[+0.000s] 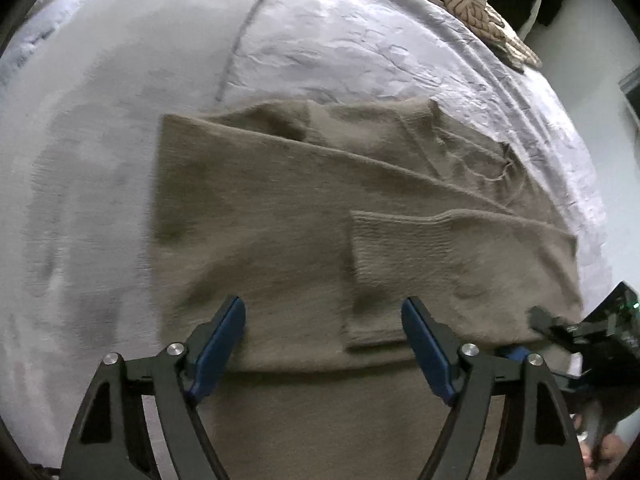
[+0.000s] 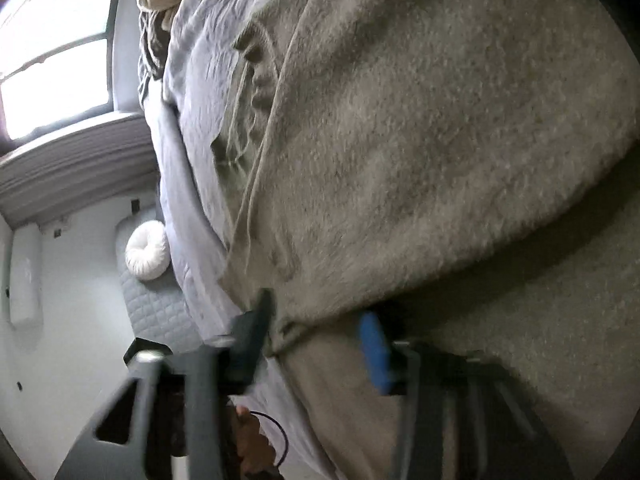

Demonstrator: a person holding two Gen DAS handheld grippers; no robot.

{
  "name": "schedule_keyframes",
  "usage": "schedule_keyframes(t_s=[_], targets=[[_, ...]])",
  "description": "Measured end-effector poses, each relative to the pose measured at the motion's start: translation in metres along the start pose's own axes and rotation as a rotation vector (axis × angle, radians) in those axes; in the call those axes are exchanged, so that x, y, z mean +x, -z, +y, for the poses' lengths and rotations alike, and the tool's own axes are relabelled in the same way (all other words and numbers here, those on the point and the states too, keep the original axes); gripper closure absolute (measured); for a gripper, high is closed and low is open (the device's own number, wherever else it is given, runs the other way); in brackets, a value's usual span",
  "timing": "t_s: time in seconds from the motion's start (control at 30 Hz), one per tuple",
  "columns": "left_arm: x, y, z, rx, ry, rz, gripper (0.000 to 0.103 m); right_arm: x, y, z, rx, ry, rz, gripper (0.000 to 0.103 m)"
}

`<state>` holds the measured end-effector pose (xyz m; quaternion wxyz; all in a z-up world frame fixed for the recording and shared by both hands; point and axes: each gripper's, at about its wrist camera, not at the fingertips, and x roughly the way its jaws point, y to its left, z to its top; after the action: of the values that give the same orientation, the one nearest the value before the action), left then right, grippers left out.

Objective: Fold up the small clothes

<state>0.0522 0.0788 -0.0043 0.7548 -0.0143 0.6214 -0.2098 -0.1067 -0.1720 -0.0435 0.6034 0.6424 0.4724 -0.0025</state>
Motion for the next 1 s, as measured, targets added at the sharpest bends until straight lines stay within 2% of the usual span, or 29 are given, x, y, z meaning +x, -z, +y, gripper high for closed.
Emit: schedule_keyframes(t_s=[0.03,0.07,0.1,0.23,0.33,0.4,0.47,0.57,0.63,0.73,0.83,0.9,1.0], targets=[[0.003,-0.001,-0.003,-0.001,0.02,0.009,0.062,0.001,-0.001,0.0,-0.003,0.021,-0.004,0.094],[0.008,-0.002,-0.006,0.004,0.039,0.025,0.077,0.002,-0.002,0.002,-0.006,0.041,-0.004,0.095],[0.01,-0.002,-0.01,0.009,0.049,0.035,0.095,-0.001,-0.002,0.002,-0.01,0.046,-0.001,0.096],[-0.001,0.005,-0.017,0.07,0.048,0.009,0.095,-0.008,0.003,0.009,-0.076,0.086,0.023,0.096],[0.0,0.014,-0.014,0.108,0.007,0.022,0.095,0.003,0.004,0.0,-0.096,0.144,0.056,0.096],[0.005,0.019,-0.008,0.106,-0.028,0.037,0.095,0.005,0.001,-0.006,-0.075,0.131,0.073,0.096],[0.003,0.021,-0.001,0.09,-0.02,0.038,0.095,0.002,-0.001,-0.003,-0.091,0.135,0.089,0.096],[-0.008,0.02,0.002,0.093,-0.048,0.012,0.095,-0.011,0.001,0.01,-0.183,0.198,0.106,0.095],[-0.016,0.016,0.001,0.099,-0.052,-0.016,0.095,-0.029,0.0,0.019,-0.246,0.232,0.077,0.095],[-0.026,0.008,-0.008,0.124,-0.045,-0.053,0.095,-0.064,-0.008,0.031,-0.328,0.305,-0.035,0.095],[-0.026,-0.002,-0.025,0.166,-0.037,-0.074,0.095,-0.092,-0.027,0.035,-0.383,0.426,-0.152,0.095],[-0.016,-0.005,-0.037,0.194,-0.051,-0.063,0.095,-0.102,-0.04,0.035,-0.406,0.524,-0.207,0.095],[0.008,-0.005,-0.045,0.212,-0.094,-0.015,0.095,-0.106,-0.054,0.025,-0.409,0.63,-0.237,0.095]])
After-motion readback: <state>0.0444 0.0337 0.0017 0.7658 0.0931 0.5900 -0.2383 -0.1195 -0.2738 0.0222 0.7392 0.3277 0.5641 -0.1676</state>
